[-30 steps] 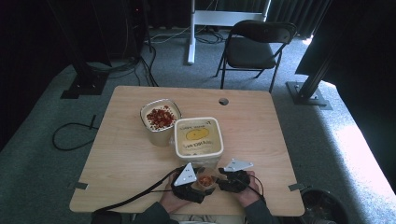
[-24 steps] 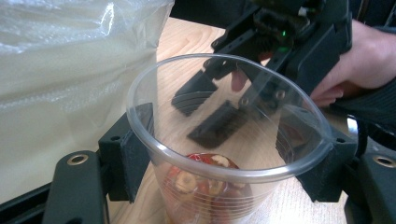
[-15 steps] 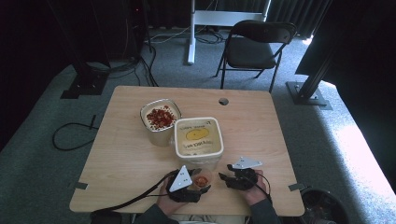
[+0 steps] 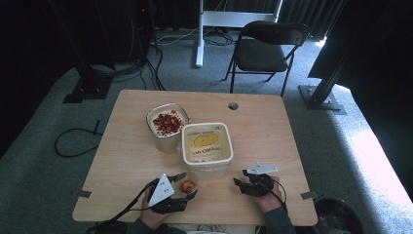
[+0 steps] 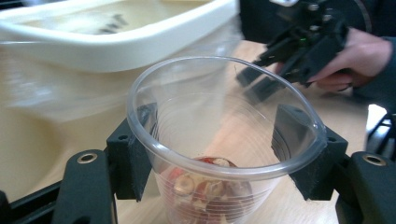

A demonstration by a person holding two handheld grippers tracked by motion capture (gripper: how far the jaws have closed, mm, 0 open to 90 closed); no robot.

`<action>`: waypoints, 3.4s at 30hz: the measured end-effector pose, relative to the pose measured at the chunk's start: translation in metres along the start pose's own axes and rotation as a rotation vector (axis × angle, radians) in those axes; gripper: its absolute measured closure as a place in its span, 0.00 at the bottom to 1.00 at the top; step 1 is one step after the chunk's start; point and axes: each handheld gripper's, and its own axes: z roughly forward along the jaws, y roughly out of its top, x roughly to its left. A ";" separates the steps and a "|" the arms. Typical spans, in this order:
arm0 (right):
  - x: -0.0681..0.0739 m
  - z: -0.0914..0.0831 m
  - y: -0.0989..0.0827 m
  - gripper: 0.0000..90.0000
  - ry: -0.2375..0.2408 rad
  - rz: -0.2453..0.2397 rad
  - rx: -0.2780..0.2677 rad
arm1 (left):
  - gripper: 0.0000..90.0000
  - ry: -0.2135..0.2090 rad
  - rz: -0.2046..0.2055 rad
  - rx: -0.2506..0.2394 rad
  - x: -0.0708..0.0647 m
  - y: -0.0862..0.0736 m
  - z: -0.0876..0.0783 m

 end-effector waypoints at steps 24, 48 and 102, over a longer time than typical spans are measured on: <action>-0.019 -0.002 -0.006 0.50 -0.078 0.037 0.020 | 0.38 0.317 -0.069 0.022 0.095 0.004 -0.037; -0.037 0.003 -0.009 0.49 -0.130 0.066 0.037 | 0.38 0.464 -0.138 0.042 0.158 -0.006 -0.044; -0.038 0.004 -0.009 0.48 -0.140 0.074 0.029 | 0.38 0.352 -0.126 0.030 0.180 0.035 -0.039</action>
